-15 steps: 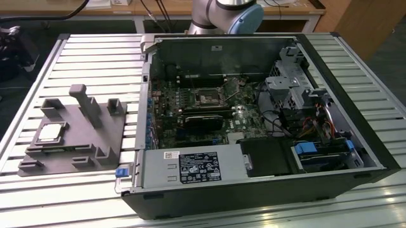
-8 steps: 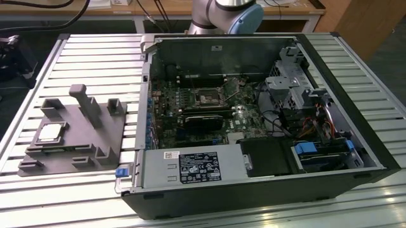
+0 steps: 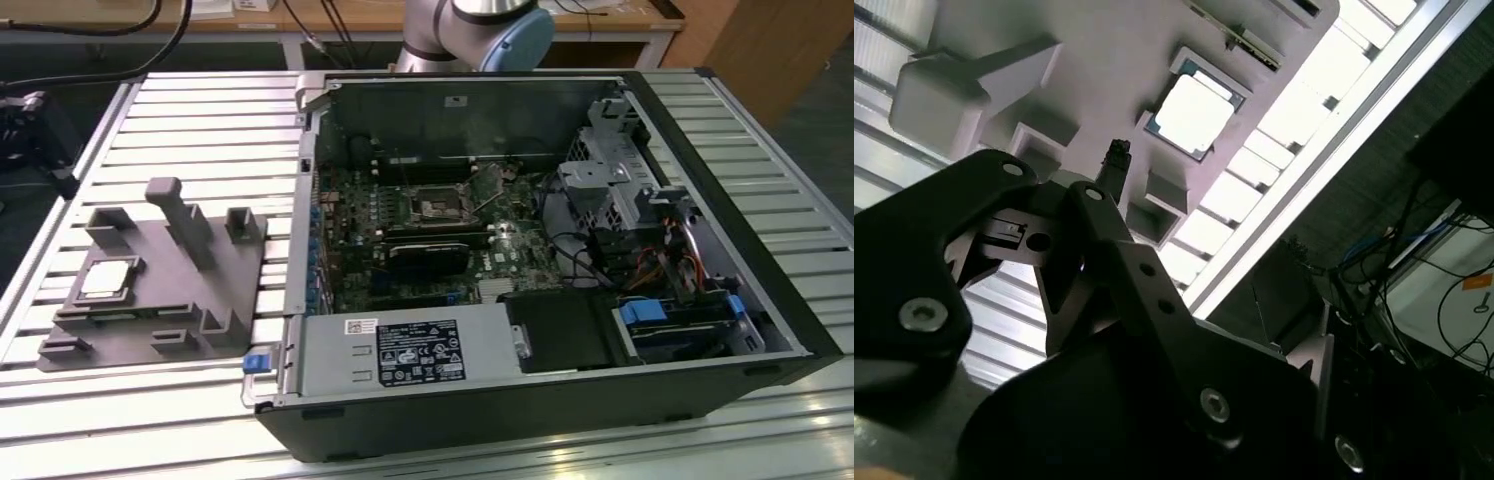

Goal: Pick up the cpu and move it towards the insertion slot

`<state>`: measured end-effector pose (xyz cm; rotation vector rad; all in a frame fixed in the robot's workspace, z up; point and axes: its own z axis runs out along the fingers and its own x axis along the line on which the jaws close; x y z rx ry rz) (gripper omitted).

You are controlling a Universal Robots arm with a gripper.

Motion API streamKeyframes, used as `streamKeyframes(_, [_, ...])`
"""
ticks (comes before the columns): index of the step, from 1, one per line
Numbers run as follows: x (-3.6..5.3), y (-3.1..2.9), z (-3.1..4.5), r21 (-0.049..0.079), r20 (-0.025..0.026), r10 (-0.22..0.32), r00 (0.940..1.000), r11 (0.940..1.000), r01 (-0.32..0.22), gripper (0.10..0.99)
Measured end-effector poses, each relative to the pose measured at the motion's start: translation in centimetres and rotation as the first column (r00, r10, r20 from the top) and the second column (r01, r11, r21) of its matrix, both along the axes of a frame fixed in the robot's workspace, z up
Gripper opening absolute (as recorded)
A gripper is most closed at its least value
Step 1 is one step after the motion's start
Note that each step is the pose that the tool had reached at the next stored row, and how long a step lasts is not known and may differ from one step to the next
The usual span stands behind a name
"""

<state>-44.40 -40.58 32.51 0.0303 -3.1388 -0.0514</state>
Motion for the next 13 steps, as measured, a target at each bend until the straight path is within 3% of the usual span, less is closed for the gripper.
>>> streamKeyframes(13, [-0.3, -0.12, -2.32, 0.0, 0.0001, 0.0, 1.0, 1.0, 0.0, 0.765])
